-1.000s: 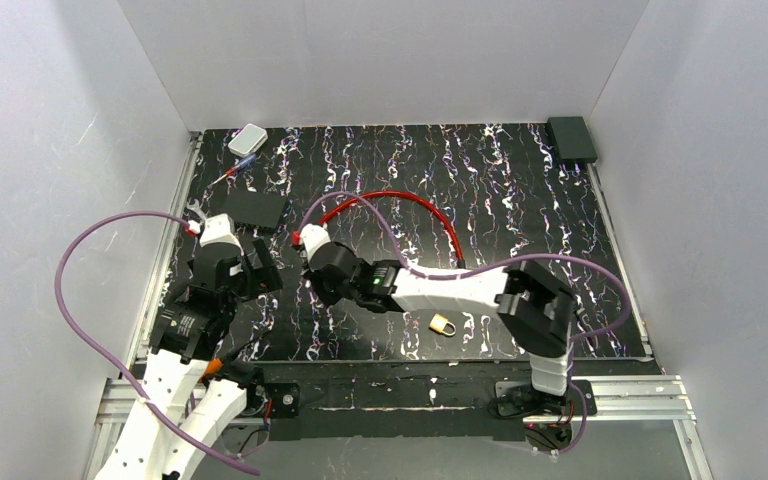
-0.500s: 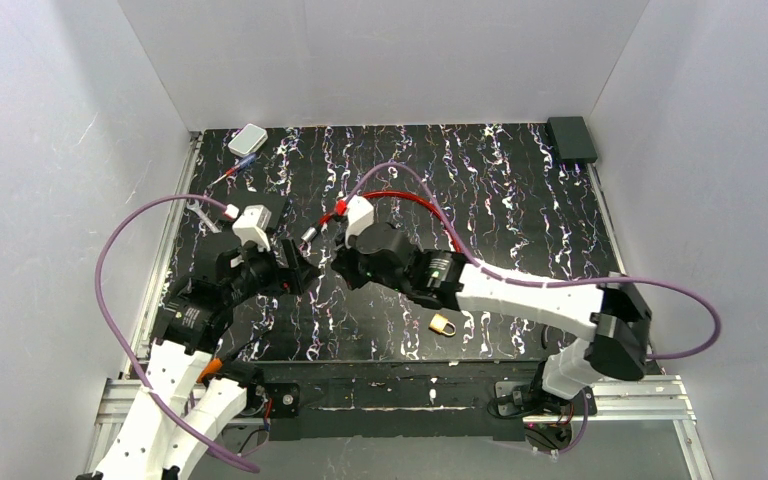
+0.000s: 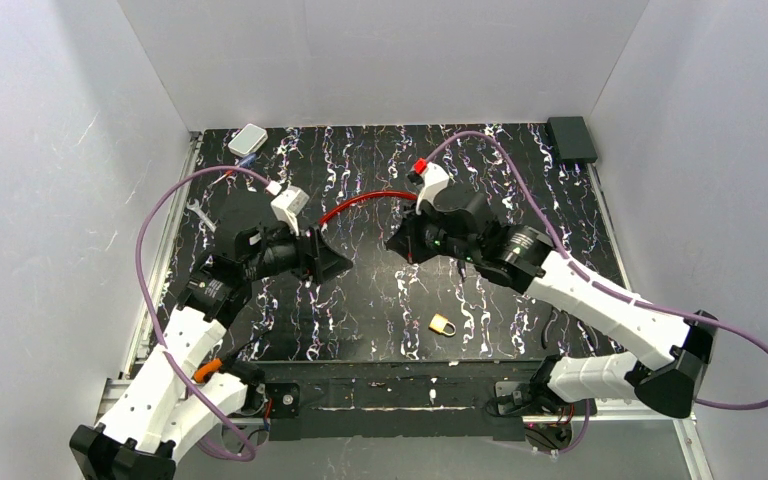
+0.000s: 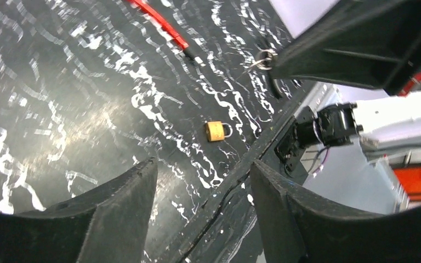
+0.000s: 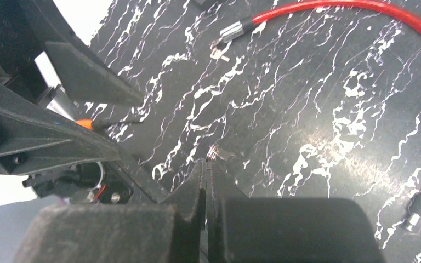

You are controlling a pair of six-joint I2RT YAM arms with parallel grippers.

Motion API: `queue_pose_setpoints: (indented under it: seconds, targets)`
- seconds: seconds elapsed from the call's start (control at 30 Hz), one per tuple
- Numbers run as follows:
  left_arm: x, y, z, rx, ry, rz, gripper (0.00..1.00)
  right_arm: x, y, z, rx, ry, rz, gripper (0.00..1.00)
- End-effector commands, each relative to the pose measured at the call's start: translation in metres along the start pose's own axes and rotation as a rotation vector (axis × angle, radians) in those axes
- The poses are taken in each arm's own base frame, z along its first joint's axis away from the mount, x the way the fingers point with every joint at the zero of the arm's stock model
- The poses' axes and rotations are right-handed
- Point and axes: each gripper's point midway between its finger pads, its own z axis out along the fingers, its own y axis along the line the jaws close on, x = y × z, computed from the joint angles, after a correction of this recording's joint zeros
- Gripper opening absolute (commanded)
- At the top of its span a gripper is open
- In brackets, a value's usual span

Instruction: Unlock with the key

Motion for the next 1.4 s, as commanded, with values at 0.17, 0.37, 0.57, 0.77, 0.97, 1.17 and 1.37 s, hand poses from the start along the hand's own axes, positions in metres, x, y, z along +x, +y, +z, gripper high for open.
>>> queue_pose_setpoints:
  seconds: [0.17, 0.37, 0.57, 0.77, 0.97, 1.17, 1.37]
  targets:
    - [-0.019, -0.070, 0.003, 0.319, -0.102, 0.471, 0.59, 0.000, 0.028, -0.044, -0.212, 0.098, 0.008, 0.01]
    - [-0.021, -0.084, 0.002, 0.419, -0.149, 0.689, 0.59, 0.002, 0.039, -0.053, -0.273, 0.125, 0.021, 0.01]
    - [-0.016, -0.091, 0.004, 0.493, -0.122, 0.733, 0.53, 0.001, 0.047, -0.058, -0.311, 0.129, 0.040, 0.01]
    - [-0.013, -0.094, 0.009, 0.520, -0.107, 0.755, 0.47, 0.003, 0.051, -0.058, -0.338, 0.138, 0.055, 0.01]
    - [-0.011, -0.097, 0.013, 0.539, -0.087, 0.737, 0.39, 0.005, 0.055, -0.058, -0.360, 0.146, 0.057, 0.01]
    - [-0.009, -0.100, 0.015, 0.557, -0.074, 0.723, 0.36, 0.007, 0.058, -0.057, -0.386, 0.152, 0.051, 0.01]
    - [-0.009, -0.105, 0.016, 0.591, -0.056, 0.705, 0.36, 0.011, 0.061, -0.056, -0.411, 0.171, 0.042, 0.01]
